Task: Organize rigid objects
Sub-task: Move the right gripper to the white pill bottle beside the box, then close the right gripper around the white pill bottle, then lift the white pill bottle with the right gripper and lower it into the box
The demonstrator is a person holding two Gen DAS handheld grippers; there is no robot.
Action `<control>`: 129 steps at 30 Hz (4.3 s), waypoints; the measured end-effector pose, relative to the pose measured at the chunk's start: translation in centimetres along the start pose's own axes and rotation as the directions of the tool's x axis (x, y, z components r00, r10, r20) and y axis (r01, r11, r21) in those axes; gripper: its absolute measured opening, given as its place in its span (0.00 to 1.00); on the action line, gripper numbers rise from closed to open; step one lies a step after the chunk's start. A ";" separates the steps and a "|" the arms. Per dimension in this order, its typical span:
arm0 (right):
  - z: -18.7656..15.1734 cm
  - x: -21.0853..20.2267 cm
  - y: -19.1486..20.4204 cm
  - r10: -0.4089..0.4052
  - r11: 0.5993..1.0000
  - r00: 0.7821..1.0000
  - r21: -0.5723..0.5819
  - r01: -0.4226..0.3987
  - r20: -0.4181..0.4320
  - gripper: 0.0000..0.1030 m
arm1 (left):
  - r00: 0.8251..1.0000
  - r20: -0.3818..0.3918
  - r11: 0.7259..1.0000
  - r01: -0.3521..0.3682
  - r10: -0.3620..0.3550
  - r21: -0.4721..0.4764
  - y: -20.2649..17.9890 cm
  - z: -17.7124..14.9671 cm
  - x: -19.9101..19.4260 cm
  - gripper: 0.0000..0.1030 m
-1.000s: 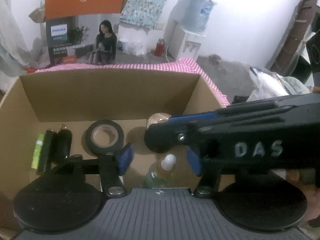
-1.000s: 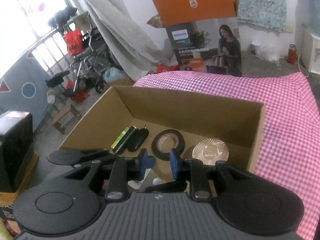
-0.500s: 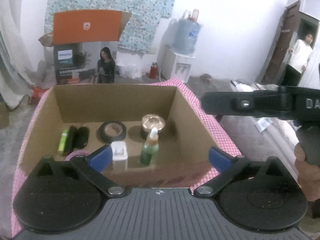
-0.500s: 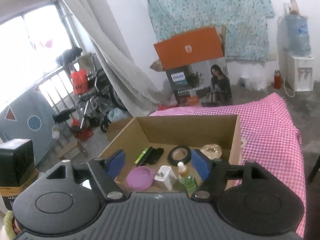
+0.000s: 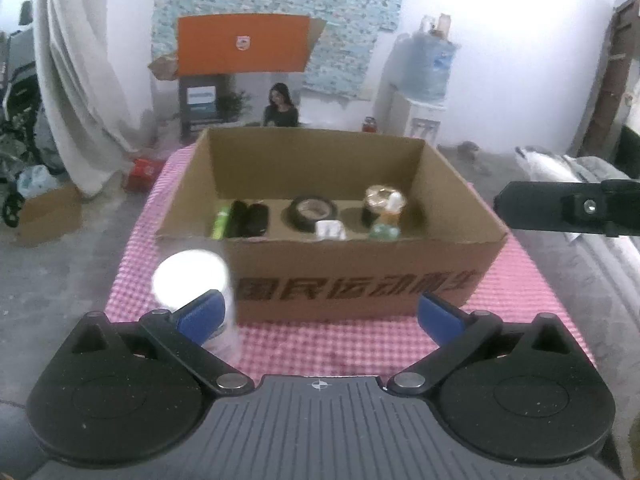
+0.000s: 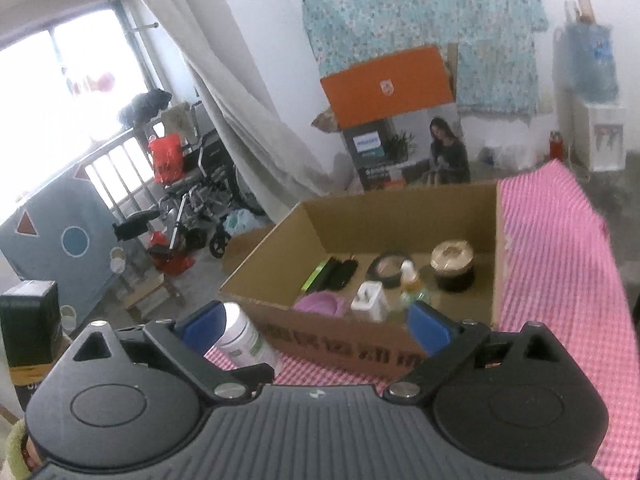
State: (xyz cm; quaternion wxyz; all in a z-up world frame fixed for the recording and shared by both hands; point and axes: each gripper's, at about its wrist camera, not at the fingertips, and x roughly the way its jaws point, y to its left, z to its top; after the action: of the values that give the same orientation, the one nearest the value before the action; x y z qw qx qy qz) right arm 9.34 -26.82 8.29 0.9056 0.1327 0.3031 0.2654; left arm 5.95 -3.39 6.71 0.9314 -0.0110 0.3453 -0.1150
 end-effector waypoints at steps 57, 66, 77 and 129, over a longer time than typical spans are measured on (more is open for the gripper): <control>-2.6 10.4 -0.3 0.213 0.942 0.956 0.303 -0.146 -0.200 0.46 | 1.000 0.021 0.998 0.004 -0.005 0.061 0.4 -2.8 3.0 0.52; -3.6 5.2 -3.4 0.109 0.945 0.985 0.321 -0.061 -0.134 0.47 | 0.992 -0.003 0.982 0.125 -0.126 0.141 -3.9 -2.4 3.5 0.52; -4.9 4.9 -5.6 0.081 0.936 0.986 0.351 -0.025 -0.145 0.47 | 0.990 -0.057 0.975 0.140 -0.132 0.171 -5.7 -2.6 5.3 0.52; 4.9 5.3 -10.2 -0.006 0.987 0.995 0.158 0.021 -0.096 0.47 | 0.977 -0.086 0.971 0.203 -0.193 0.129 -9.5 7.3 11.4 0.52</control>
State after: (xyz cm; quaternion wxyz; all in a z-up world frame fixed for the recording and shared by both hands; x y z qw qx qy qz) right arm 20.05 -32.60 5.45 0.8784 0.1894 0.3672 0.2403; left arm 17.09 -15.54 5.91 0.9005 0.0228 0.3675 -0.2311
